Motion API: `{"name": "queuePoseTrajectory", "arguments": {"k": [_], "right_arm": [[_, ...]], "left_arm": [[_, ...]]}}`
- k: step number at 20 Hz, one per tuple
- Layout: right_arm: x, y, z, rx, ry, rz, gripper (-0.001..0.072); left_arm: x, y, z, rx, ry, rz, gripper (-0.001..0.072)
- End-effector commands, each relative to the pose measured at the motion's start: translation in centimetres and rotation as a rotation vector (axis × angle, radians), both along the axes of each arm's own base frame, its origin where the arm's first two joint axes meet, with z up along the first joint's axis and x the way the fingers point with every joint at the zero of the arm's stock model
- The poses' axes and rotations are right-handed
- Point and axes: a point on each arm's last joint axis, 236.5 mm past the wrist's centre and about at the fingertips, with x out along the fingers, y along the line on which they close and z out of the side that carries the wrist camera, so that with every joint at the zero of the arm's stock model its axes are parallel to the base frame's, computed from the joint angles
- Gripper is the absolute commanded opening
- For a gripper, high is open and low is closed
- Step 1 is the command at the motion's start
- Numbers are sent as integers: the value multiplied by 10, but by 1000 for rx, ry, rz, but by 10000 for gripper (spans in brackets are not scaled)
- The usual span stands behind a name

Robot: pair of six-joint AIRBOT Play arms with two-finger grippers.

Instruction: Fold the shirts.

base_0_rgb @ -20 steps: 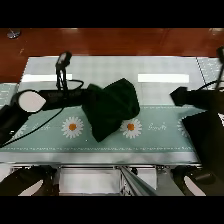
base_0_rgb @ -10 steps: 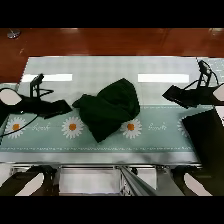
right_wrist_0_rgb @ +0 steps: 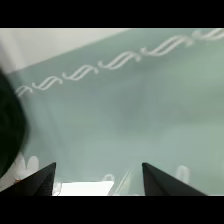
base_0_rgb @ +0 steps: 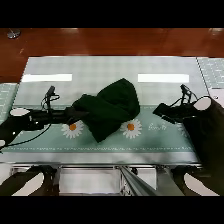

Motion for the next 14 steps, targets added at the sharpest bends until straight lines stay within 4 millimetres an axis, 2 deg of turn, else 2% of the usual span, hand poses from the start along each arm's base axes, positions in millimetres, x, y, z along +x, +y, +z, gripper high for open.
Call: {"name": "queuePoseTrajectory", "arguments": {"k": [1,2,3,7,10,14], "right_arm": [[13,41,-15,100,4,14,622],[23,50,-15,125,-5,19,622],[31,56,-15,141,-7,21,622],[57,69,-16,198,18,14,622],[71,87,-13,276,39,35,622],[77,121,-17,310,92,140,622]], "left_arm": [[15,-22,-5,-12,-40,-13,640],[20,-23,-5,-15,-35,-16,225],[25,-24,-3,-20,-42,-21,23],[43,-19,17,-27,-100,-33,23],[44,-19,20,-22,-110,-39,23],[44,-19,20,-24,-109,-40,24]]}}
